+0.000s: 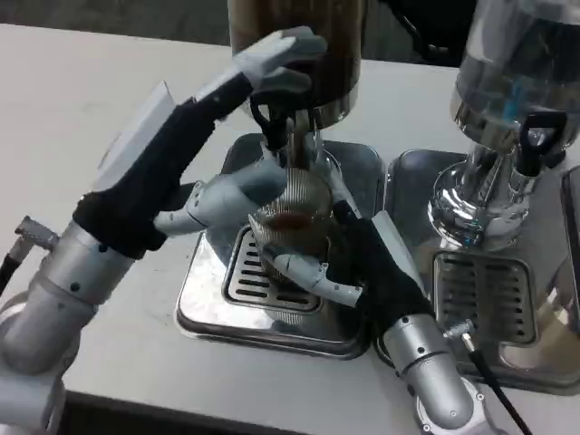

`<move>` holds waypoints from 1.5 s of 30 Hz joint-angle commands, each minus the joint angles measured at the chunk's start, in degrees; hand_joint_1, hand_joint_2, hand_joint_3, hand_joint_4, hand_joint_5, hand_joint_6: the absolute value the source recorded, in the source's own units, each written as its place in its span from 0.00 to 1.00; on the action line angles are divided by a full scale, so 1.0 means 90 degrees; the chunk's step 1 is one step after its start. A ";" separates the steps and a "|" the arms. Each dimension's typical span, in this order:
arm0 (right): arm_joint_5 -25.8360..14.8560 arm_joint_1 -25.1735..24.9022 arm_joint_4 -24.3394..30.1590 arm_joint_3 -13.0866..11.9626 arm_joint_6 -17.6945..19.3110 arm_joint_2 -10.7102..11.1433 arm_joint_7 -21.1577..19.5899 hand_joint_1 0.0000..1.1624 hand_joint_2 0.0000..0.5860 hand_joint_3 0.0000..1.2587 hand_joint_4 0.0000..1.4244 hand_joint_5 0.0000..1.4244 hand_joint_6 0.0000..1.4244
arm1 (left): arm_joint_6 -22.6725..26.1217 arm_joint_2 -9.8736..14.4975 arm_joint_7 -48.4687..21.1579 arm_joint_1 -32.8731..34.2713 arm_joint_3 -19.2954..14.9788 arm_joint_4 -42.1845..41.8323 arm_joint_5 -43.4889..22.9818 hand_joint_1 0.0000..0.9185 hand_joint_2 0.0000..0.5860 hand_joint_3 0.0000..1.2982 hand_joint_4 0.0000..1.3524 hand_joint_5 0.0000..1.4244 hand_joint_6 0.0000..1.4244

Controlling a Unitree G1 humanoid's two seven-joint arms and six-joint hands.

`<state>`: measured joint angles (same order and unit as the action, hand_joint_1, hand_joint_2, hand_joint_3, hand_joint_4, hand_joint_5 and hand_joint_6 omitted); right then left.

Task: Grasp the cup under the faucet to collect the drink, then remove the cup.

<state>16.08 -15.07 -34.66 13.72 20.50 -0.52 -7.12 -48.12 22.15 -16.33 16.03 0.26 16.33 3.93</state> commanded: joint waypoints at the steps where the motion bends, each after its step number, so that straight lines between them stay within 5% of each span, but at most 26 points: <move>1: -0.0047 0.0066 0.0062 0.0019 0.0136 -0.0038 0.0081 0.57 0.36 0.00 0.00 0.00 0.00 | -0.0041 0.0011 0.0302 -0.0105 -0.0319 -0.0356 0.0048 0.00 0.22 0.11 0.01 0.15 0.10; 9: -0.0107 0.0043 0.0072 -0.0053 0.0205 -0.0085 0.0040 0.57 0.36 0.00 0.00 0.00 0.00 | 0.0126 0.0076 0.0616 -0.0874 -0.1036 -0.1090 -0.0075 0.00 0.23 0.11 0.01 0.10 0.06; 20: -0.0094 -0.0134 -0.0354 -0.0221 0.0509 -0.0140 -0.0050 0.57 0.36 0.00 0.00 0.00 0.00 | -0.0054 0.0214 0.0944 -0.2114 -0.1951 -0.0462 0.0121 0.00 0.23 0.11 0.00 0.08 0.04; 30: -0.0136 -0.0042 -0.0361 -0.0336 0.0794 -0.0142 -0.0050 0.57 0.36 0.00 0.00 0.00 0.00 | -0.0342 0.0184 0.1719 -0.2596 -0.1694 0.1177 0.1171 0.00 0.23 0.11 0.00 0.08 0.04; 45: -0.0083 0.0024 -0.0167 -0.0170 0.0496 -0.0178 0.0098 0.61 0.34 0.00 0.00 0.00 0.00 | -0.0587 0.0313 0.2398 -0.2679 -0.1116 0.2323 0.1632 0.00 0.24 0.11 0.00 0.08 0.02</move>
<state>15.54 -14.59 -35.99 11.99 25.90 -1.92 -6.95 -52.41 24.51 4.53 -7.99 -10.85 35.75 18.60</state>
